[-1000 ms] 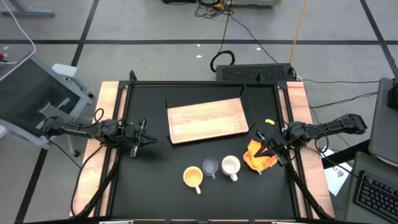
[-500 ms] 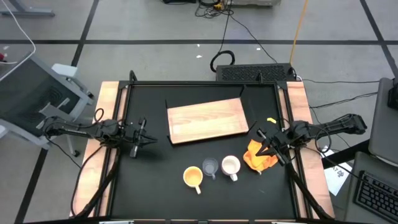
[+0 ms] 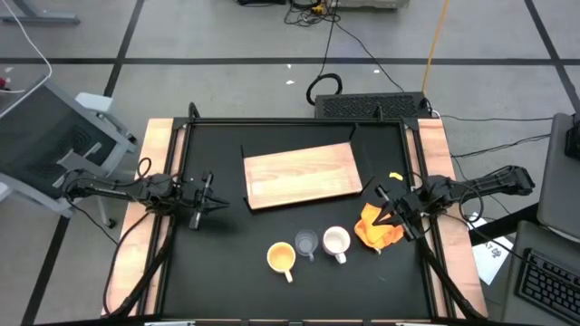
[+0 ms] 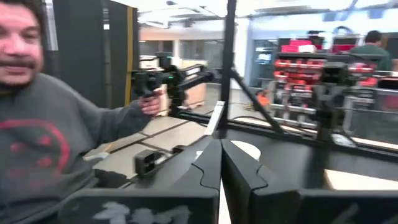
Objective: Stack small to large cups/mugs on shelf
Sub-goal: Put the gray patterned mug on the shelf
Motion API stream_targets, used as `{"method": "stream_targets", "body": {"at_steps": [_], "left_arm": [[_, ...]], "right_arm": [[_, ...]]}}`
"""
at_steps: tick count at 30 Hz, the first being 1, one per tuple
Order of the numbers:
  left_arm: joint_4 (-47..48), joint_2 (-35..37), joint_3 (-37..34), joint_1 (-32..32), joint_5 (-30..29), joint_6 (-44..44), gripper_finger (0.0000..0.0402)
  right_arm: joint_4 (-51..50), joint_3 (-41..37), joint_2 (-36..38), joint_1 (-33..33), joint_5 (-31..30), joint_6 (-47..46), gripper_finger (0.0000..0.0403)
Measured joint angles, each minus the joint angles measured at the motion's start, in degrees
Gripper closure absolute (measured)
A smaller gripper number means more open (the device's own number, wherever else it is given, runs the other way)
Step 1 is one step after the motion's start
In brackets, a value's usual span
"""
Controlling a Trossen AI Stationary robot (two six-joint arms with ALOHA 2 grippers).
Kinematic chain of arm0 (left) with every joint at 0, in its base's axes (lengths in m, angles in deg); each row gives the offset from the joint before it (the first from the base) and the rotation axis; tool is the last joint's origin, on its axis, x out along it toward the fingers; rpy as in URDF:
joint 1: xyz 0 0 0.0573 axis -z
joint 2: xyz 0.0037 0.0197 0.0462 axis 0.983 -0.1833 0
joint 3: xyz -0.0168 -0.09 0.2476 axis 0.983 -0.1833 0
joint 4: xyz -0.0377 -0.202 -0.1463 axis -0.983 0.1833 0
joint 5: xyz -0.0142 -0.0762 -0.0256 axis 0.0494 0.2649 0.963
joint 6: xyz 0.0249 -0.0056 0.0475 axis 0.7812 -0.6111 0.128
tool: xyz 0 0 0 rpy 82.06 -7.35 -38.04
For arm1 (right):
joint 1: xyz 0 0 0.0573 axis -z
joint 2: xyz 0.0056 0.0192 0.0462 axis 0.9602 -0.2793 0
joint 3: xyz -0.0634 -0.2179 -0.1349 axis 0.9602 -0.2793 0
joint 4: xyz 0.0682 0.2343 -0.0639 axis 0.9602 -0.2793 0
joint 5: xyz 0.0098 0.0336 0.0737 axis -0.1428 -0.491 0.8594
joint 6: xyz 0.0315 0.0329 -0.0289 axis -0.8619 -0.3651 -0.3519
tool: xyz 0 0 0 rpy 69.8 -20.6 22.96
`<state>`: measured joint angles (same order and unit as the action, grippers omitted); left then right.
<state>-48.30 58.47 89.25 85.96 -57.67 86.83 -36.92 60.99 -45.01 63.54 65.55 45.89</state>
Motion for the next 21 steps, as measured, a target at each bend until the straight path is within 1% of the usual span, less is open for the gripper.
{"method": "stream_targets", "body": {"at_steps": [3,9,11,14,21], "left_arm": [[0.0,0.0,0.0,0.0,0.0,0.0,0.0371],[0.0,0.0,0.0,0.0,0.0,0.0,0.0371],[0.0,0.0,0.0,0.0,0.0,0.0,0.0371],[0.0,0.0,0.0,0.0,0.0,0.0,0.0371],[0.0,0.0,0.0,0.0,0.0,-0.2,0.0371]], "right_arm": [[-0.2,0.0,-0.3,0.0,-3.4,0.1,0.0403],[-0.2,0.0,-1.4,0.0,-7.3,2.2,0.0403],[0.2,0.0,-2.0,0.0,-7.4,2.9,0.0403],[3.9,0.3,-3.4,0.0,-7.4,3.2,0.0403],[4.3,5.5,-9.0,0.0,-7.3,4.2,0.0403]]}}
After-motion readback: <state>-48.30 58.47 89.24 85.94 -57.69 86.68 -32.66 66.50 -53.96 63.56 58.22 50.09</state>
